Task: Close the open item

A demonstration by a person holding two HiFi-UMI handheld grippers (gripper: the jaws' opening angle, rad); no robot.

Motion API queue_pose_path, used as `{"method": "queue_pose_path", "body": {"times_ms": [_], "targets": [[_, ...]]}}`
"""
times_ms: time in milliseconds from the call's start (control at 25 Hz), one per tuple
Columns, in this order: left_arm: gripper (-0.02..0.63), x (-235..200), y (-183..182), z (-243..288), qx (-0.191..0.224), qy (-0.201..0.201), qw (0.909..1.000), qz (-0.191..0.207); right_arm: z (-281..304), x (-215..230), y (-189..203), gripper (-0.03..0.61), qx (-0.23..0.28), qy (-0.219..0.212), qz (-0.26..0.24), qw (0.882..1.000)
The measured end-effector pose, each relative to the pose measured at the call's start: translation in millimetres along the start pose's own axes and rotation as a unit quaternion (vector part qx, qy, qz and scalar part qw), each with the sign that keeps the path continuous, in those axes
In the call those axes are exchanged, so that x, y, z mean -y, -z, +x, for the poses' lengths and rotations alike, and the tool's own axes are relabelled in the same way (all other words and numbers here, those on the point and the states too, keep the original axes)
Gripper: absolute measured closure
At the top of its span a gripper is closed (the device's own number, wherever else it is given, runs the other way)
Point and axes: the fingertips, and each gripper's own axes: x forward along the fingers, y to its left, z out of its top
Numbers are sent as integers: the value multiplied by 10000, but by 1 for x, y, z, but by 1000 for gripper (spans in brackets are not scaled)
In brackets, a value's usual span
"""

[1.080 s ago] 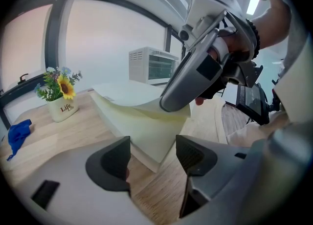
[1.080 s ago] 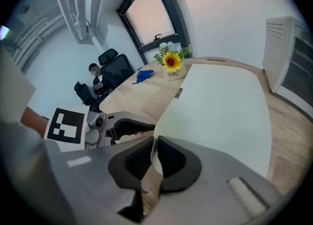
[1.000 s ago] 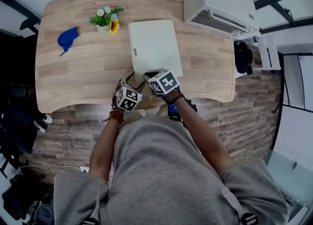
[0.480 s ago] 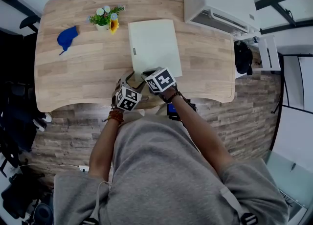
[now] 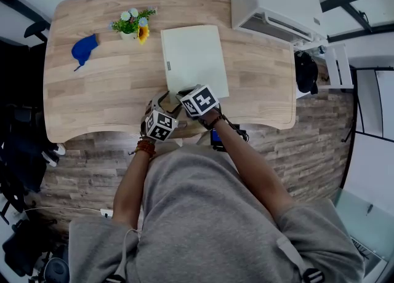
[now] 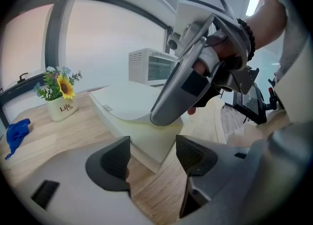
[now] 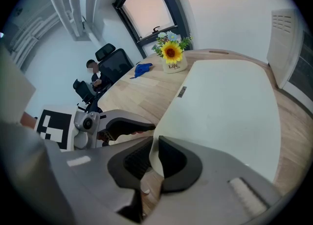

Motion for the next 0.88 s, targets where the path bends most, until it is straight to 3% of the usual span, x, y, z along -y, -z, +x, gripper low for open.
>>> {"method": "queue_pose_path", "body": {"times_ms": [320,880], "targets": [[319,-1,0,0,39,-37,10000,-7,5,-2,0,535,-124,140,-190,9996],[319,3,2,-3,-14,-85,10000,1,14,-17,6,529,26,934,-821,9922]]}}
